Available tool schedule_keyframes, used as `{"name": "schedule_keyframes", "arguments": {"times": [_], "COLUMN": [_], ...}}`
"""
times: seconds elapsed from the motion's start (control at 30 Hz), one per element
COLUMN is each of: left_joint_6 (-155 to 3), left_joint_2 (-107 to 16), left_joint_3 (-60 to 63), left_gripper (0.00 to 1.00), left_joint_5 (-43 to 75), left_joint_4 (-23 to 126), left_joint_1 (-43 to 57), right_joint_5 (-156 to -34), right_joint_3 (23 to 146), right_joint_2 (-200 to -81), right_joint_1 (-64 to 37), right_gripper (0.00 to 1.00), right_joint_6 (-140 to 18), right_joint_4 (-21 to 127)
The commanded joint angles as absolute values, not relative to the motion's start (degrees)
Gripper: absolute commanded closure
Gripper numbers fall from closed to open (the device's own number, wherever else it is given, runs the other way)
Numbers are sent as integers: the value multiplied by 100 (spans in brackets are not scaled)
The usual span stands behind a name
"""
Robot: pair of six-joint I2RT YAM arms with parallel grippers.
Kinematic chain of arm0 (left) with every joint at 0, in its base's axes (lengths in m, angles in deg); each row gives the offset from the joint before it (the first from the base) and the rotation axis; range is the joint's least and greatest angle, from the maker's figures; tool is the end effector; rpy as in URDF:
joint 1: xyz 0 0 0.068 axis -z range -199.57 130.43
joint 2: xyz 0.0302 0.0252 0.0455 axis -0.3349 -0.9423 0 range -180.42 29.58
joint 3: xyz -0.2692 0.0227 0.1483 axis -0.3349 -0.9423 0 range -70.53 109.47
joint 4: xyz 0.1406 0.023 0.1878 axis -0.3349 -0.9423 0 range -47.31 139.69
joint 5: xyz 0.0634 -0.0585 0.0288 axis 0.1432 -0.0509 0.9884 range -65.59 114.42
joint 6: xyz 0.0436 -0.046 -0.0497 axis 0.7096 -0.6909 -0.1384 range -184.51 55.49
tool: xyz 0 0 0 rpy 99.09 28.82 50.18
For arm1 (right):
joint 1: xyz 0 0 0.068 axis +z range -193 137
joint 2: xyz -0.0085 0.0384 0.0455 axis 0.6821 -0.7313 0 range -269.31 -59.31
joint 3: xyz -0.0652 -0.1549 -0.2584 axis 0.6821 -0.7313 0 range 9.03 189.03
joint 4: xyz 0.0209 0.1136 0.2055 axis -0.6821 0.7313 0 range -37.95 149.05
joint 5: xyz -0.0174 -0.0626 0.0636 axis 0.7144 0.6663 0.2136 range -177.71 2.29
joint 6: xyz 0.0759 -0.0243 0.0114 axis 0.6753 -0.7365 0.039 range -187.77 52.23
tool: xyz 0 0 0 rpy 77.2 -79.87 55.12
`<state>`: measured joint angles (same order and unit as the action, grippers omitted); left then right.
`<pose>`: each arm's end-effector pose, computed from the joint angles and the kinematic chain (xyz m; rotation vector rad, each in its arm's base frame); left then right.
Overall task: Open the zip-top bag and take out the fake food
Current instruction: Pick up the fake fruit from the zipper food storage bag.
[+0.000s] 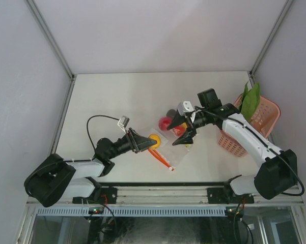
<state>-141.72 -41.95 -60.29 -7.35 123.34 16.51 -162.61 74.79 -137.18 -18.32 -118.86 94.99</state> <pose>0.1498 -0.1545 0.2652 -0.0328 1.7244 -1.9422 0.1852 0.1591 0.3449 -1.5670 1.2488 1.3125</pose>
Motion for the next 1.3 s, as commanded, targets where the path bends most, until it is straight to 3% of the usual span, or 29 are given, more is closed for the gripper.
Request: {"name": "schedule_keyframes", "arguments": {"times": [0.0,0.1,0.27,0.63,1.0,1.27], "left_joint_6": [-14232,-14213,-14237,-14278,-14318,-14319], "left_joint_2": [-4346,-4425,-4630,-5033,-5132,-5131], "left_joint_3": [-5681,-5649,-5520,-5145,-5006,-5040], "left_gripper": [96,96,96,96,92,81], "left_joint_5": [-837,-829,-823,-837,-880,-889], "left_joint_4": [12720,12730,12811,12844,12856,12862], "left_joint_1": [1736,1801,1919,2224,2289,2297], "right_joint_5": [-16522,-16359,-16047,-15848,-15698,-15634], "right_joint_3": [7352,7121,6494,6248,6251,6262], "right_joint_2": [-13391,-13220,-12829,-13001,-13255,-13305], "right_joint_1": [-1778,-1758,-1698,-1247,-964,-908], "right_gripper": [28,27,18,13,24,33], "right_joint_6": [-12081,-11609,-10565,-10497,-10618,-10609], "right_joint_4": [9104,8521,7038,6632,6708,6688]}}
